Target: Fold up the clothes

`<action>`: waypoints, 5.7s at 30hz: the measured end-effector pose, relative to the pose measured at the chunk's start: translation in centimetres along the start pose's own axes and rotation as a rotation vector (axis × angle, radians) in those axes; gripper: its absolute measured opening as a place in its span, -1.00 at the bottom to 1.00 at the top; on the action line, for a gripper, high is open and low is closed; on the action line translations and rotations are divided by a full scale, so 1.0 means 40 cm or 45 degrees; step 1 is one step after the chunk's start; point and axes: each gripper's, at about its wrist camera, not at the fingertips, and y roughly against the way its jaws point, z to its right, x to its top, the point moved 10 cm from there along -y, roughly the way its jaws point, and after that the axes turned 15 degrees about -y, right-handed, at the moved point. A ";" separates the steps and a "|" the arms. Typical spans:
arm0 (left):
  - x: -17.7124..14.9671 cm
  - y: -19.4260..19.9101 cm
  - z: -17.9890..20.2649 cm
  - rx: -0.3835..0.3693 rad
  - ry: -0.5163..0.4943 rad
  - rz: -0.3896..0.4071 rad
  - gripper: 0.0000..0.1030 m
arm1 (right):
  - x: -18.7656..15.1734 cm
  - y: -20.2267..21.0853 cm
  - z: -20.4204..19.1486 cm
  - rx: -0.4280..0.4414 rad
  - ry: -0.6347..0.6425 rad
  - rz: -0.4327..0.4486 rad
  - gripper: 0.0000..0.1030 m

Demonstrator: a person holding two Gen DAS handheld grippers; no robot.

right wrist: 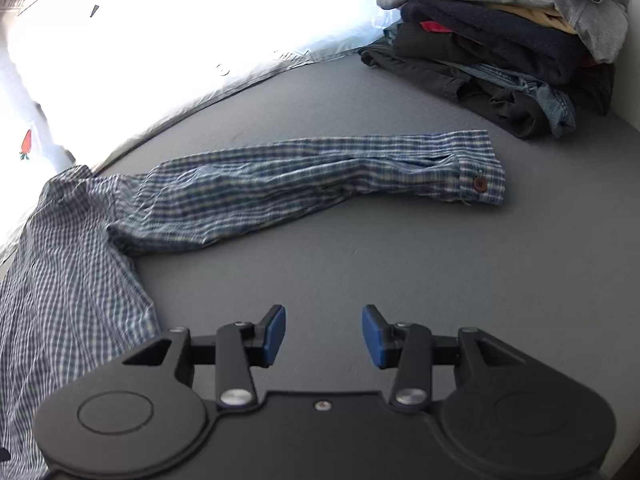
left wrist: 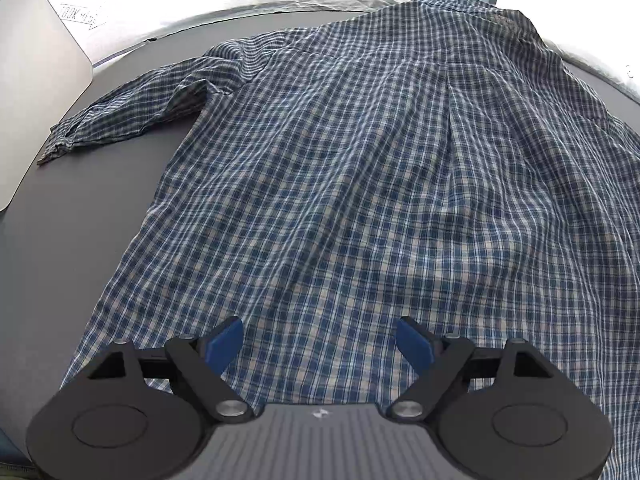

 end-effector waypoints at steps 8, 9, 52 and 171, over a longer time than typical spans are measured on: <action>0.163 -0.087 0.083 0.023 -0.001 -0.004 0.74 | 0.157 -0.136 0.096 -0.127 -0.329 0.071 -0.07; 0.174 -0.090 0.090 0.023 -0.005 0.001 0.75 | 0.166 -0.142 0.104 -0.109 -0.383 0.071 -0.07; 0.239 -0.155 0.041 -0.112 0.046 0.019 1.00 | 0.273 -0.223 -0.130 -0.323 0.327 0.258 -0.04; 0.080 -0.289 -1.196 0.381 0.987 0.276 -0.71 | -0.484 0.000 -0.452 0.270 0.535 0.160 1.00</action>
